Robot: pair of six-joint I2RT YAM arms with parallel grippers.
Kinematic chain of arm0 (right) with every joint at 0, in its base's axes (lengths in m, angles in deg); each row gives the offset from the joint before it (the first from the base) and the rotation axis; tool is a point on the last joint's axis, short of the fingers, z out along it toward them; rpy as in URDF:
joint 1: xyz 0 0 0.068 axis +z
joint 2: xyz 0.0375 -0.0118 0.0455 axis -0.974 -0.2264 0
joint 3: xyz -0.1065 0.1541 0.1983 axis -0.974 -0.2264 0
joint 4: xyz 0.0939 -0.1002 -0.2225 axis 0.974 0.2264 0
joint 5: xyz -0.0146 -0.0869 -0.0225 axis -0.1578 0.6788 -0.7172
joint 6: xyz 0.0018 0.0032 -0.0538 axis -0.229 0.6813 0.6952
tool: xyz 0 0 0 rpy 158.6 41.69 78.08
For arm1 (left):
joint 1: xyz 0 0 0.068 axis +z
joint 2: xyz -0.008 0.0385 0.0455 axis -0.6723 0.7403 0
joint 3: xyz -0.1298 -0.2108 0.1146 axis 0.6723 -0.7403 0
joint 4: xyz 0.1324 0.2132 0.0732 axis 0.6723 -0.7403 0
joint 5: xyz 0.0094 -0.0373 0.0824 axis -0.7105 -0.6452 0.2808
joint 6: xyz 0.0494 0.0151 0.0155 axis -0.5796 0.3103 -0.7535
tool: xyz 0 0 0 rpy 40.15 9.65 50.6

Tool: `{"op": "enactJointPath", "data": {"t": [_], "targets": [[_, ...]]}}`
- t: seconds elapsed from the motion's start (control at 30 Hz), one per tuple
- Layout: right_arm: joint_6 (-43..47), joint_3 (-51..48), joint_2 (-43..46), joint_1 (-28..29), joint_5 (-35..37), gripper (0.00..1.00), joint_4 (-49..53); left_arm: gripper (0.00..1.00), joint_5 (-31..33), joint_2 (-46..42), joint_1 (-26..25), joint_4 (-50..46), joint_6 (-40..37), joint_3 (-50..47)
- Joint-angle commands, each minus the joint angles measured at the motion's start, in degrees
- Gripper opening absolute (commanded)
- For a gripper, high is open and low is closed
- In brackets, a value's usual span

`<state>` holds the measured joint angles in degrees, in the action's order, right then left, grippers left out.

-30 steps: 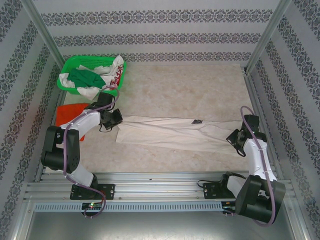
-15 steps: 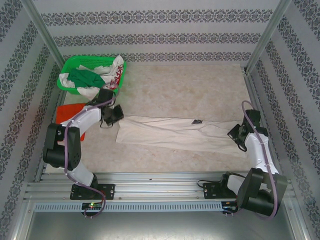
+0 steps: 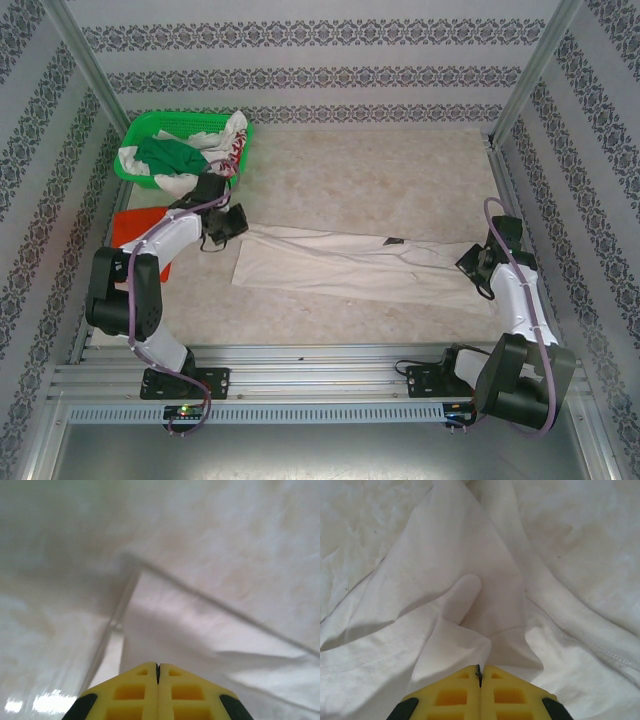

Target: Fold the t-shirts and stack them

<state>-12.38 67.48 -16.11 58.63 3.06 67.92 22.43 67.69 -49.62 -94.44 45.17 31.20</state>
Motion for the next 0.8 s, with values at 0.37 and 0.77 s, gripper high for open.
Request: {"op": "enactJointPath", "data": {"t": [0.37, 0.77], "targets": [[1.99, 2.83, -2.33, -0.58, 3.05, 0.0, 1.14, 0.0, 2.33, -3.95, 1.31, -6.22, -1.17, 3.35], [1.42, 3.15, -2.33, -1.32, 4.24, 0.0, 1.52, 0.0, 2.09, -9.14, 1.58, -11.14, -0.81, -0.4]]}}
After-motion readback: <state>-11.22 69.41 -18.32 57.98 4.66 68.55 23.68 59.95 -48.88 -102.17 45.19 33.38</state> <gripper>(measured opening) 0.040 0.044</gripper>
